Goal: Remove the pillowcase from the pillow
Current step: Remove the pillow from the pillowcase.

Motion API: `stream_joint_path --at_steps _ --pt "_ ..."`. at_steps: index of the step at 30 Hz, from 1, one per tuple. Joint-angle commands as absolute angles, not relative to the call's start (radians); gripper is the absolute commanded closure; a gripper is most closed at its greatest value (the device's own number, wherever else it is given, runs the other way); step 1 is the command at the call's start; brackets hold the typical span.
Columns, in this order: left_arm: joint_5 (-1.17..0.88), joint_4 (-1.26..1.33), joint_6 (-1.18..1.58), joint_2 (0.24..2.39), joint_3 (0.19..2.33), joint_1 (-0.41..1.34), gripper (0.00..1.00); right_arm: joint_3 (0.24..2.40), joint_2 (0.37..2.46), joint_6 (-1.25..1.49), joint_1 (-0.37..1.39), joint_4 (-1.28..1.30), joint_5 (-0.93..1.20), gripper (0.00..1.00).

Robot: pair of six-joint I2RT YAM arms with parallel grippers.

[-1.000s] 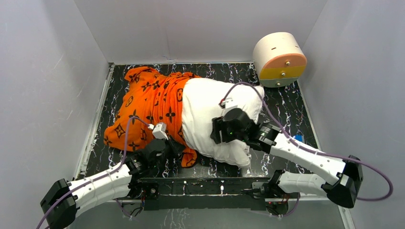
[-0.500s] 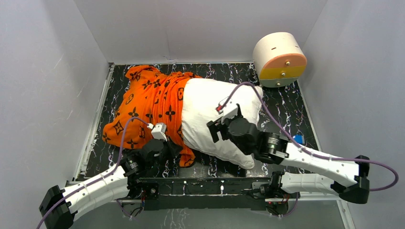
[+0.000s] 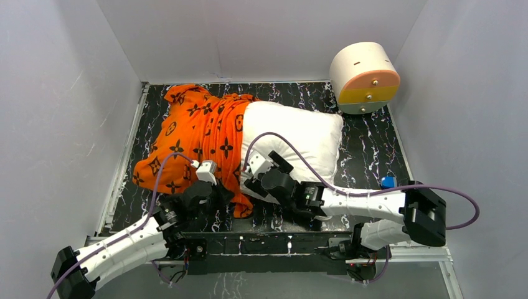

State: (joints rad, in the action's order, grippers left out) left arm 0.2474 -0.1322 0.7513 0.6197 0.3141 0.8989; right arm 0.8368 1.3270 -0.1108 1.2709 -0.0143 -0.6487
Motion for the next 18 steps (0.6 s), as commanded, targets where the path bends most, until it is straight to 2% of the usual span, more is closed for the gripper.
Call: stream_joint_path --at_steps 1,4,7,8,13,16,18 --pt "0.302 -0.187 0.749 0.562 0.375 0.902 1.0 0.771 1.287 -0.181 1.266 -0.152 -0.959 0.19" --pt "0.348 -0.247 0.761 0.541 0.384 0.903 1.0 0.726 1.238 -0.096 1.264 -0.155 -1.119 0.55" --pt "0.431 -0.337 0.795 0.525 0.406 0.902 1.0 0.718 1.163 0.137 1.264 0.013 -1.201 0.96" --pt "0.459 -0.373 0.799 0.519 0.419 0.902 1.0 0.72 1.134 0.216 1.264 0.089 -1.204 1.0" --pt "0.608 -0.537 0.838 0.455 0.473 0.903 1.0 0.722 1.002 0.569 1.263 0.418 -1.248 1.0" --pt "0.642 -0.568 0.838 0.414 0.487 0.902 1.0 0.738 0.951 0.7 1.264 0.571 -1.263 1.0" --pt "0.589 -0.513 0.763 0.395 0.484 0.903 1.0 0.742 0.93 0.689 1.264 0.575 -1.244 1.0"
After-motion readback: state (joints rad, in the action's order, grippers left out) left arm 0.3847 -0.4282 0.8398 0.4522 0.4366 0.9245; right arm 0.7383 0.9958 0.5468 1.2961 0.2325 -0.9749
